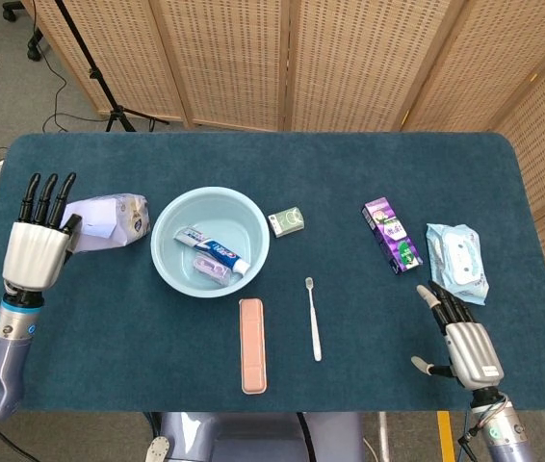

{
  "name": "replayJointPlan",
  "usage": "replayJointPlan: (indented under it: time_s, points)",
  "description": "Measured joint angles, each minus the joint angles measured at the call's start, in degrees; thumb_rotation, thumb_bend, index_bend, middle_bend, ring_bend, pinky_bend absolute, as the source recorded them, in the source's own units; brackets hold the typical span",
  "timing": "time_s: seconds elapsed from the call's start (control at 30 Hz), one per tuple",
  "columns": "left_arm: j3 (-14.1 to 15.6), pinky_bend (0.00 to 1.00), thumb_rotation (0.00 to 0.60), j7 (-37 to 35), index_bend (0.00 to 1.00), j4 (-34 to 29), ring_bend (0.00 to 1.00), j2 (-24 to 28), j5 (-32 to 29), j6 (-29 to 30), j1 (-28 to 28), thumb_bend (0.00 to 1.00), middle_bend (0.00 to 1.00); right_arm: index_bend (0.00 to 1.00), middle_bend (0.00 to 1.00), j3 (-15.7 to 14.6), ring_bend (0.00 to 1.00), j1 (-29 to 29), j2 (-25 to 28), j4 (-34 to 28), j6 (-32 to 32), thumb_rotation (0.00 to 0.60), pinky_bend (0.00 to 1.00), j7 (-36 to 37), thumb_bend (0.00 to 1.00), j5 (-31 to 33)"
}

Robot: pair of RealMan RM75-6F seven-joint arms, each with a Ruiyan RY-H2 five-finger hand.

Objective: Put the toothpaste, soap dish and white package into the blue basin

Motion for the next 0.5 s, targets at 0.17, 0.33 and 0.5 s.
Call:
replayJointPlan:
  time_s: [0.17,0.33,0.5]
  points:
    - [-1.2,0.03,0.600,0.7,0.82,-0.8,0.04,1.1,-0.8,-0.3,-0.6,0.50,0.10,0.03,0.00,-0.1,0.00,0.1,-0.1,0.0,-0.2,0.600,0.08,-0.1,0.08,0.0]
    - [-2.0,0.03,0.600,0.7,0.82,-1.1,0.04,1.7,-1.8,-0.2,-0.8,0.50,0.10,0.03,0.00,-0.1,0.00,0.1,-0.1,0.0,-0.2,0.600,0.08,-0.1,0.08,0.1]
    - [-3.0,0.03,0.600,0.8,0.82,-2.1,0.04,2.5,-2.1,0.0,-1.3,0.50,0.10,0.03,0.00,0.0,0.00,0.1,-0.2,0.1,-0.3,0.600,0.08,-0.1,0.08,0.1]
